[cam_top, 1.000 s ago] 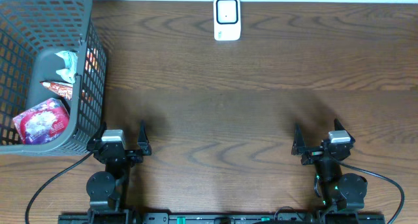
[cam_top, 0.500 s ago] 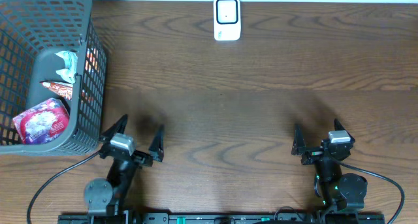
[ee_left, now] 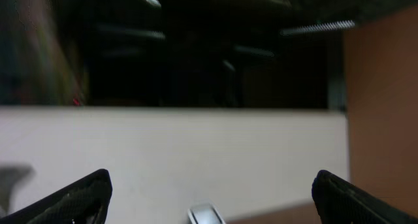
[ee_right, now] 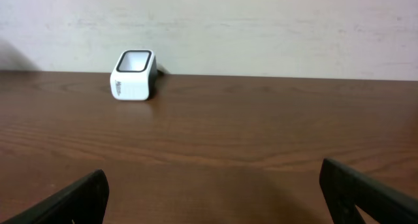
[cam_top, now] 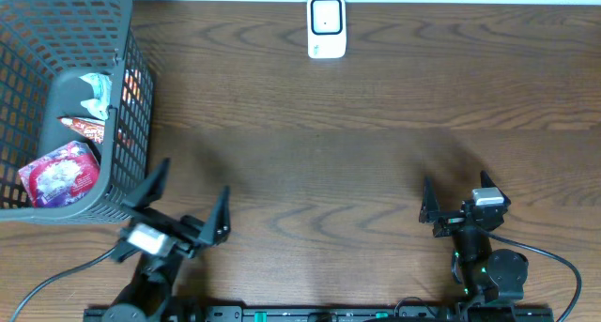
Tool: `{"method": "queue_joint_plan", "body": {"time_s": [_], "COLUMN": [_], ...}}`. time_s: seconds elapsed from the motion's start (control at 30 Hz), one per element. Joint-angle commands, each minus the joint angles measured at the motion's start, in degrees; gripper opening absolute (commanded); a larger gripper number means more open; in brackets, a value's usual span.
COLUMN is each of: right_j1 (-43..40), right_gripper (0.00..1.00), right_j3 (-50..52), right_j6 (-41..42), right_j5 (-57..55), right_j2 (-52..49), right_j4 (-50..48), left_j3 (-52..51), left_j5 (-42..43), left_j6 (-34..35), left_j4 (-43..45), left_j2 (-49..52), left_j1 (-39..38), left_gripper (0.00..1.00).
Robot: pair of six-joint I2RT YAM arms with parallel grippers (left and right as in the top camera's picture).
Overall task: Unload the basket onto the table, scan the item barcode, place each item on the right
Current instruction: 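Move the left gripper into the basket toward the pink floral pack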
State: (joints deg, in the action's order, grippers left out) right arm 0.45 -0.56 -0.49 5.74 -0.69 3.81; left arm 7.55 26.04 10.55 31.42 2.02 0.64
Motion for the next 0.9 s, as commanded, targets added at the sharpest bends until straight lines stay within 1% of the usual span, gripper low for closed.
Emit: {"method": "queue_joint_plan", "body": {"time_s": [0.0, 0.1, 0.17, 0.27, 0.3, 0.37, 0.43, 0.53, 0.63, 0.77, 0.87], "right_j1": [-0.37, -0.37, -0.37, -0.37, -0.37, -0.37, -0.37, -0.37, -0.37, -0.37, -0.37], "right_gripper": [0.99, 0.99, 0.99, 0.99, 0.99, 0.99, 0.99, 0.99, 0.99, 0.99, 0.99], "right_j3": [0.24, 0.24, 0.24, 0.24, 0.24, 0.24, 0.24, 0.24, 0.24, 0.24, 0.24], "right_j6": [-0.42, -0.42, -0.42, -0.42, -0.42, -0.42, -0.42, -0.42, -0.42, -0.42, -0.42], "right_j5": [-0.24, -0.24, -0.24, -0.24, -0.24, -0.24, -0.24, -0.24, -0.24, -0.24, -0.24], "right_j2": [0.31, 0.31, 0.31, 0.31, 0.31, 0.31, 0.31, 0.31, 0.31, 0.31, 0.31], "right_j4": [0.07, 0.04, 0.04, 0.07, 0.04, 0.04, 0.07, 0.07, 0.04, 0.07, 0.07], "left_j3": [10.73, 21.86, 30.53, 44.81, 49.99, 57.68, 61.81, 65.79, 72.94, 89.90, 103.62], "left_j5": [-7.32, -8.90, -10.27, -10.14, -8.87, -3.37, -2.58, -4.17, -9.79, -10.40, -11.82], "left_j6": [-0.92, -3.37, -4.76, -8.37, -8.68, -8.61, -8.63, -9.60, -5.25, -4.63, -4.17], "left_j4": [-0.31, -7.82, -16.20, -30.16, -34.38, -40.85, -43.32, -42.38, -47.25, -61.18, -74.73], "left_j2": [5.44, 14.27, 21.57, 33.59, 37.75, 43.93, 48.22, 53.42, 58.16, 68.50, 77.55], "left_j1": [0.20, 0.20, 0.28, 0.31, 0.31, 0.31, 0.31, 0.39, 1.97, 7.76, 12.96], "left_gripper": [0.98, 0.97, 0.98, 0.98, 0.98, 0.98, 0.98, 0.98, 0.98, 0.97, 0.98]}}
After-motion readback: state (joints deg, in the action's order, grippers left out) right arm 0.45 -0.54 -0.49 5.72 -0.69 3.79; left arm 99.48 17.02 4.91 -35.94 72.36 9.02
